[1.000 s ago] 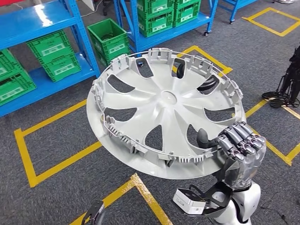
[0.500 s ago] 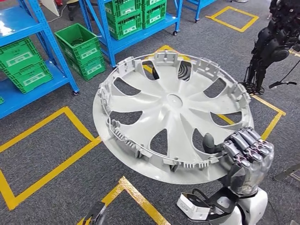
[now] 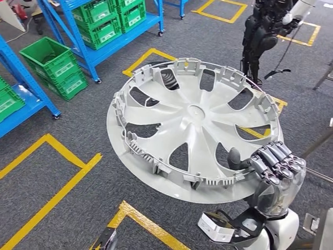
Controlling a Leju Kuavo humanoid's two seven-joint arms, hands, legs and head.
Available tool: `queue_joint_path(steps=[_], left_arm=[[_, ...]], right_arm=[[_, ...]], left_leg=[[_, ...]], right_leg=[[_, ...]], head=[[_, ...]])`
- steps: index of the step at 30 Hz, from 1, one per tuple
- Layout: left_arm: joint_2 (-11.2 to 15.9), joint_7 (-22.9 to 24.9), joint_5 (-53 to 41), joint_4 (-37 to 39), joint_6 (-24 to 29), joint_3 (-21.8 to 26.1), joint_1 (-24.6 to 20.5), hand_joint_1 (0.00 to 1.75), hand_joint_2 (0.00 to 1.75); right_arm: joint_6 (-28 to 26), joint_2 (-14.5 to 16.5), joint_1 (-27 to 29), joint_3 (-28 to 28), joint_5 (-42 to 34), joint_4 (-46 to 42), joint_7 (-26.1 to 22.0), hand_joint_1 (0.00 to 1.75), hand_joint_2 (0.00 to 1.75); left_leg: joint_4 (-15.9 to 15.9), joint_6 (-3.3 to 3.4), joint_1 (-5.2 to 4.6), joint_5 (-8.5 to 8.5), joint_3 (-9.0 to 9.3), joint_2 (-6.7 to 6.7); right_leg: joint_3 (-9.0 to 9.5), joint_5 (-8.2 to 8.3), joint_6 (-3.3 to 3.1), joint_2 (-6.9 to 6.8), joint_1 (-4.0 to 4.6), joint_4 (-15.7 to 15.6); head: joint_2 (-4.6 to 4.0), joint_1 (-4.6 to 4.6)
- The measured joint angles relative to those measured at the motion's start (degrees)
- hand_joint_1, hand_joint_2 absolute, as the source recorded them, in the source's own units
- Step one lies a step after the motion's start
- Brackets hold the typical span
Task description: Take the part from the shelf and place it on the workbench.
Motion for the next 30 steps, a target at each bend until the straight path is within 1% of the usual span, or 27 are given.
queue_joint_path(steps=[1,2,3,4,5,6,8,9,10,12,13,14,15,16,17,18,19,20,21,22,23,24,25,26,28,29,30], left_arm=[[0.2,0.1,0.9,0.0,0.1,0.5,0.4,0.00,0.00],[0.4,0.2,1.6,0.1,0.3,1.0,0.9,0.00,0.00],[0.6,0.3,2.2,0.1,0.4,1.6,1.5,0.00,0.00],[0.7,0.5,2.5,0.2,0.6,2.0,2.0,0.00,0.00],[0.9,0.5,2.6,0.2,0.8,2.3,2.3,0.00,0.00],[1.0,0.6,2.7,0.2,0.9,2.5,2.6,0.00,0.00],[1.3,0.6,2.7,0.3,1.0,3.0,2.7,0.00,0.00],[1.5,0.6,2.7,0.3,1.0,3.2,2.8,0.00,0.00],[1.6,0.6,2.7,0.4,1.0,3.4,2.8,0.00,0.00],[1.7,0.7,2.7,0.4,1.1,3.7,2.9,0.00,0.00],[1.7,0.8,2.6,0.4,1.1,3.7,2.9,0.00,0.00],[1.7,1.0,2.5,0.4,1.3,3.7,2.9,0.00,0.00],[1.6,1.2,2.3,0.4,1.4,3.7,2.9,0.00,0.00],[1.7,1.5,2.1,0.4,1.5,3.7,3.0,0.00,0.00],[1.8,1.7,2.0,0.5,1.6,3.7,3.2,0.00,0.00],[1.9,1.9,1.9,0.5,1.6,3.7,3.4,0.00,0.00],[1.9,1.9,1.8,0.6,1.5,3.7,3.5,0.00,0.00],[2.0,1.9,1.8,0.6,1.4,3.7,3.7,0.00,0.00],[2.0,1.9,1.8,0.6,1.3,3.7,3.8,0.00,0.00],[1.9,1.8,1.8,0.7,1.2,3.7,3.8,0.00,0.00],[1.8,1.7,1.8,0.7,1.1,3.7,3.8,0.00,0.00],[1.7,1.6,1.7,0.7,1.0,3.7,3.8,0.00,0.00],[1.6,1.5,1.6,0.7,0.9,3.7,3.8,0.00,0.00],[1.6,1.3,1.5,0.7,0.7,3.7,3.8,0.00,0.00],[1.4,1.2,1.3,0.7,0.5,3.7,3.6,0.00,0.00],[1.3,1.1,1.2,0.7,0.4,3.6,3.6,0.00,0.00],[1.3,1.0,1.2,0.7,0.3,3.6,3.5,0.00,0.00]], right_arm=[[0.0,0.0,0.1,0.0,0.0,0.0,0.0,1.75,1.75],[0.0,0.1,0.2,0.0,0.1,0.0,0.0,1.75,1.75],[0.0,0.1,0.4,0.0,0.1,0.0,0.0,1.75,1.75],[0.0,0.1,0.6,0.0,0.2,0.0,0.0,1.75,1.75],[0.0,0.1,0.8,0.0,0.3,0.0,0.0,1.75,1.75],[0.0,0.1,1.0,0.0,0.3,0.0,0.0,1.75,1.75],[0.0,0.1,1.2,0.0,0.5,0.0,0.0,1.75,1.75],[0.0,0.1,1.2,0.0,0.5,-0.1,0.0,1.75,1.75],[0.0,0.1,1.3,0.1,0.5,-0.1,0.0,1.75,1.75],[0.0,0.1,1.5,0.0,0.5,-0.2,0.0,1.75,1.75],[0.0,0.1,1.6,0.0,0.6,-0.3,0.0,1.75,1.75],[0.0,0.1,1.7,0.0,0.6,-0.4,0.0,1.75,1.75],[0.0,0.1,1.7,0.0,0.7,-0.5,0.0,1.75,1.75],[0.0,0.1,1.7,0.0,0.7,-0.5,-0.1,1.75,1.75],[0.0,0.1,1.7,0.0,0.7,-0.5,-0.1,1.75,1.75],[0.0,0.1,1.7,-0.1,0.7,-0.5,-0.1,1.75,1.75],[0.0,0.1,1.8,-0.1,0.7,-0.5,-0.1,1.75,1.75],[0.0,0.1,1.9,-0.1,0.7,-0.5,-0.1,1.75,1.75],[0.0,0.1,2.0,-0.2,0.7,-0.5,0.0,1.75,1.75],[0.0,0.1,2.0,-0.3,0.6,-0.5,0.0,1.75,1.75],[0.0,0.1,2.0,-0.3,0.6,-0.5,0.0,1.75,1.75],[0.0,0.1,2.0,-0.4,0.5,-0.5,0.0,1.75,1.75],[0.0,0.1,2.0,-0.4,0.5,-0.5,0.0,1.75,1.75],[0.0,0.1,2.0,-0.4,0.5,-0.5,0.0,1.75,1.75],[0.0,0.1,2.1,-0.5,0.4,-0.6,0.0,1.75,1.75],[0.0,0.1,2.1,-0.5,0.4,-0.6,0.0,1.75,1.75],[0.0,0.1,2.0,-0.6,0.4,-0.7,0.0,1.75,1.75]], left_leg=[[3.7,-0.04,0.05,-1.97,-1.54,-1.48],[7.7,0.01,0.05,-3.76,-3.37,-2.27],[10.9,0.08,0.03,-4.80,-4.92,-2.58],[12.4,0.22,0.02,-4.77,-5.78,-2.70],[11.5,0.43,-0.01,-3.54,-5.66,-2.85],[8.5,0.74,-0.05,-1.33,-4.55,-3.33],[1.0,1.46,-0.05,2.60,-1.49,-5.84],[-1.7,1.67,-0.07,3.50,-0.37,-6.94],[-2.8,1.77,-0.12,3.57,0.12,-7.59],[-3.4,1.85,-0.25,3.51,0.34,-6.89],[-3.8,2.03,-0.18,3.69,0.45,-6.22],[-4.2,2.26,-0.07,3.89,0.58,-5.53],[-4.5,2.47,0.02,4.08,0.68,-4.75],[-4.7,2.61,0.02,4.17,0.75,-3.91],[-4.7,2.71,-0.05,4.16,0.74,-3.14],[-4.7,2.74,-0.12,4.11,0.73,-2.27],[-4.7,2.75,-0.15,4.05,0.74,-1.44],[-4.7,2.71,-0.17,3.99,0.75,-0.68],[-4.7,2.62,-0.17,3.91,0.80,0.00],[-4.6,2.47,-0.18,3.79,0.91,0.60],[-4.5,2.23,-0.32,3.62,1.01,1.12],[-4.4,1.96,-0.47,3.46,1.11,1.56],[-4.4,1.68,-0.62,3.35,1.23,2.00],[-4.4,1.41,-0.71,3.28,1.33,2.45],[-4.3,0.83,-0.56,2.98,1.63,3.02],[-3.6,0.54,-0.42,2.28,1.51,2.26],[-1.8,0.30,-0.30,0.98,0.88,0.97]], right_leg=[[-0.01,0.01,-0.20,0.66,0.03,0.0],[-0.01,0.00,-0.37,1.40,0.11,0.0],[0.00,0.00,-0.47,2.21,0.23,0.0],[0.02,0.00,-0.53,3.04,0.35,0.1],[0.04,0.00,-0.55,3.87,0.45,0.1],[0.08,-0.01,-0.54,4.68,0.52,0.2],[0.03,-0.03,-0.42,6.05,0.53,0.4],[-0.13,0.00,-0.23,6.65,0.46,0.5],[-0.35,0.06,0.04,7.19,0.32,0.5],[-0.74,0.33,0.78,8.31,0.09,0.4],[-1.07,0.17,1.08,8.10,0.10,0.5],[-1.67,-0.46,1.33,7.10,0.21,1.4],[-2.83,-1.72,1.57,5.48,0.33,3.5],[-4.49,-3.48,1.75,3.50,0.34,6.8],[-6.37,-5.30,1.97,2.08,0.28,10.7],[-8.12,-6.66,2.20,1.29,0.16,14.3],[-9.11,-7.11,2.38,0.94,0.02,16.4],[-8.97,-6.50,2.50,0.71,-0.09,16.3],[-7.62,-4.99,2.54,0.39,-0.17,13.9],[-5.25,-3.06,2.51,-0.46,-0.19,9.7],[-2.79,-1.72,2.38,-1.69,-0.01,5.5],[-0.90,-0.85,2.07,-2.56,0.14,2.3],[0.21,-0.57,1.70,-3.15,0.32,0.5],[0.43,-0.73,1.31,-3.05,0.51,0.1],[0.43,-0.49,0.47,-1.79,0.46,-0.1],[0.49,-0.35,0.09,-1.20,0.35,-0.3],[0.58,-0.21,-0.25,-0.61,0.22,-0.4]], head=[[0.00,-0.09],[0.00,-0.13],[0.00,-0.14],[0.00,-0.13],[0.00,-0.11],[0.00,-0.12],[0.00,-0.09],[0.00,-0.14],[0.00,-0.15],[0.00,-0.23],[0.00,-0.21],[0.00,-0.06],[0.00,0.11],[0.00,0.23],[0.00,0.37],[0.00,0.37],[0.00,0.36],[0.00,0.38],[0.00,0.38],[0.00,0.39],[0.00,0.40],[0.00,0.33],[0.00,0.28],[0.00,0.23],[0.00,0.22],[0.00,0.14],[0.00,-0.01]])
